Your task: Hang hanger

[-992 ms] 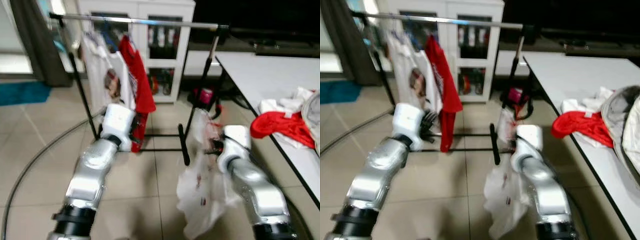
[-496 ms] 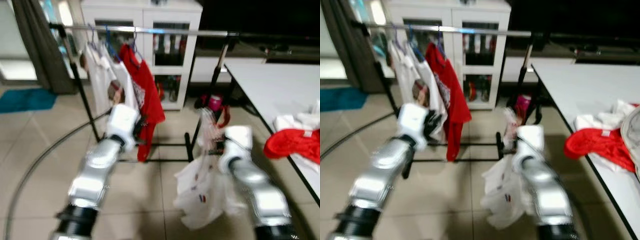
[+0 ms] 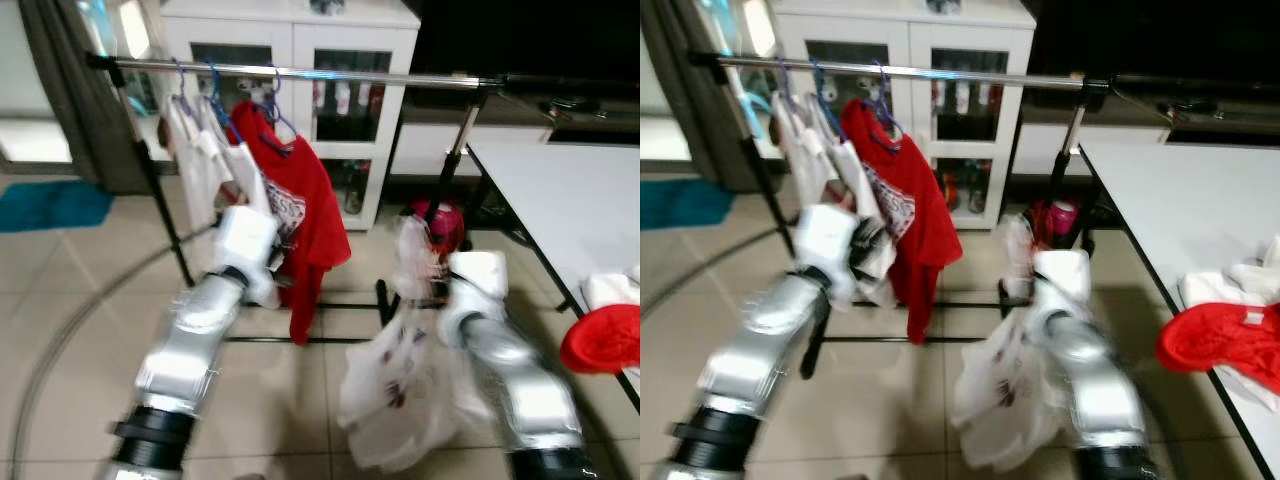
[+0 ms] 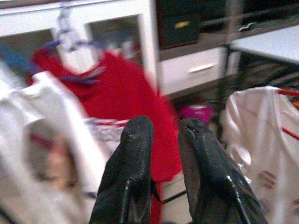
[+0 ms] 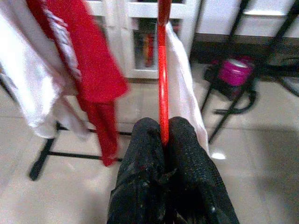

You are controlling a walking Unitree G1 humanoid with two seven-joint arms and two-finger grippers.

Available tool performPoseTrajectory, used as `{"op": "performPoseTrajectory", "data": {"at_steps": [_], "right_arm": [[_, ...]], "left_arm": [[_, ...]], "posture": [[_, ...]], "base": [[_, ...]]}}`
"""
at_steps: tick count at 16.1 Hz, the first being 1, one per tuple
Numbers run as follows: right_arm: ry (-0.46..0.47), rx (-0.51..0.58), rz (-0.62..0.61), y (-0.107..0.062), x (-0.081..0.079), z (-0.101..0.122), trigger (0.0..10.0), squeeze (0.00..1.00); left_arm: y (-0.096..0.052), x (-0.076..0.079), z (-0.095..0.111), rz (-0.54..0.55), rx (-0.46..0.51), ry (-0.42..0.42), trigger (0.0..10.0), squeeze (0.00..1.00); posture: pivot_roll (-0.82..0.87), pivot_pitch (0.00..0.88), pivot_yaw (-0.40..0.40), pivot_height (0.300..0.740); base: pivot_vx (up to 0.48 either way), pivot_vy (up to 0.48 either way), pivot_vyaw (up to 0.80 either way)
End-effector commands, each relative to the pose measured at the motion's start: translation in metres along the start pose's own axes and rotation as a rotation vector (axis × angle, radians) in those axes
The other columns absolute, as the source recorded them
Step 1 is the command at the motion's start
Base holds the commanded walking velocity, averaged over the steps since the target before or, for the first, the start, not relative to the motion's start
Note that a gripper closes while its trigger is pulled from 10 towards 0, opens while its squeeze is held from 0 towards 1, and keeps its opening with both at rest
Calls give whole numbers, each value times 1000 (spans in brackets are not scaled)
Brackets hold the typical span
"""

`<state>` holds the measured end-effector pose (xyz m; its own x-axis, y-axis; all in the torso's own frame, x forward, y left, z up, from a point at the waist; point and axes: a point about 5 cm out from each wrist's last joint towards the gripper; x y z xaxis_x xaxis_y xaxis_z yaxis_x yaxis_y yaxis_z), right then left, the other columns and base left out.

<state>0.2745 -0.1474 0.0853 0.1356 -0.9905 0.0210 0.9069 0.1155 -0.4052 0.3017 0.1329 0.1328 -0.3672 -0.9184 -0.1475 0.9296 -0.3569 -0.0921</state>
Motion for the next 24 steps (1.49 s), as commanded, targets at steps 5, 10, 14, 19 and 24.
{"op": "performPoseTrajectory", "data": {"at_steps": [5,10,14,19,24], "right_arm": [[-40,63,-31,-1,12,14,10000,0],[-46,66,-29,0,12,15,10000,0],[-52,66,-27,0,12,15,10000,0],[-66,69,-25,0,12,16,10000,0],[-40,122,-15,-2,11,23,10000,0]], "left_arm": [[5,11,7,-36,26,1,10000,0],[5,11,9,-35,32,13,10000,0],[5,11,10,-38,35,25,10000,0],[5,12,11,-42,38,30,10000,0],[5,16,13,-69,48,38,10000,0]], "posture": [[-10,0,-34,740],[-6,0,-41,740],[-5,1,-42,740],[-7,2,-41,740],[-7,2,-41,740]], "base": [[434,0,0],[435,0,0],[433,0,0],[433,0,0],[329,0,0]]}}
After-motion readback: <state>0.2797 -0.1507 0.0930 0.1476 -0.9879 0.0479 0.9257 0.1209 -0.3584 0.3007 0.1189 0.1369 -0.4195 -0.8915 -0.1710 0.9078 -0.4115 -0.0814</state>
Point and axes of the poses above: a point about 5 cm out from each wrist's last joint towards the gripper, its own y axis pointing out of the wrist towards the gripper, its own z axis along the axis of the wrist's last joint, x = y × z
